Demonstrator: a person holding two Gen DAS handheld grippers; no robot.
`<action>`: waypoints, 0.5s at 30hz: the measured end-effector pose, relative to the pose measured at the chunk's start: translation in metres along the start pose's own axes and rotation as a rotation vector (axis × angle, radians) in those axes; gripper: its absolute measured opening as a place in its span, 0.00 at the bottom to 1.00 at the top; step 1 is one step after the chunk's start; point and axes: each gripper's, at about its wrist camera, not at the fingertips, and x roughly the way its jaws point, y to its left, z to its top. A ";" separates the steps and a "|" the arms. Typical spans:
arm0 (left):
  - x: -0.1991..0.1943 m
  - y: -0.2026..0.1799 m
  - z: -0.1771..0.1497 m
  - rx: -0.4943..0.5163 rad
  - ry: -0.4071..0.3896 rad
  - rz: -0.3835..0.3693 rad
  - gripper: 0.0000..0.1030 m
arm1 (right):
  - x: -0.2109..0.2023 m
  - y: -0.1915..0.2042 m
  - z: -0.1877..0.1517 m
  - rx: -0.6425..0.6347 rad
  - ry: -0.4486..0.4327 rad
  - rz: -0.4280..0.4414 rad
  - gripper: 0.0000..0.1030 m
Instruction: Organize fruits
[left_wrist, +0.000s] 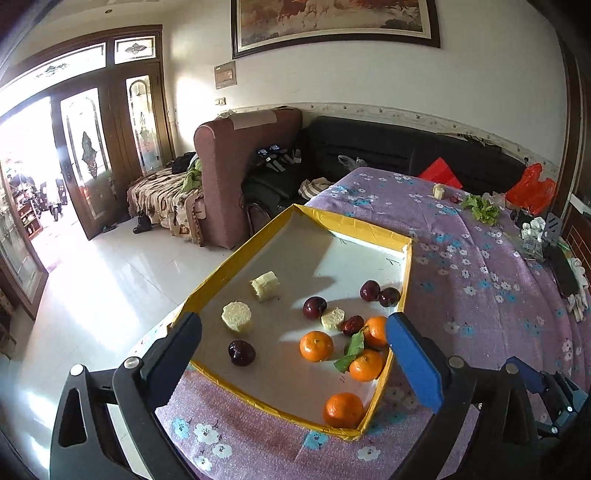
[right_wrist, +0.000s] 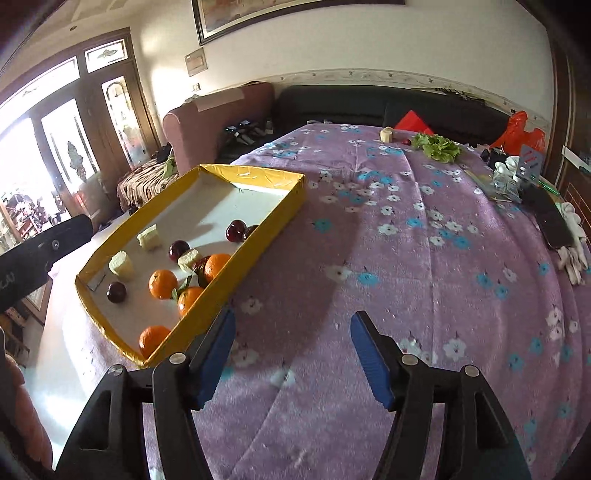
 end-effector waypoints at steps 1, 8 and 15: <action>-0.001 0.000 -0.002 -0.002 0.005 0.002 0.97 | -0.002 0.000 -0.001 -0.004 -0.002 -0.001 0.69; -0.001 0.003 -0.009 -0.006 0.030 0.000 0.97 | -0.014 0.010 -0.008 -0.038 -0.030 -0.009 0.74; 0.006 0.008 -0.013 -0.016 0.055 -0.012 0.97 | -0.007 0.022 -0.011 -0.062 -0.008 -0.014 0.76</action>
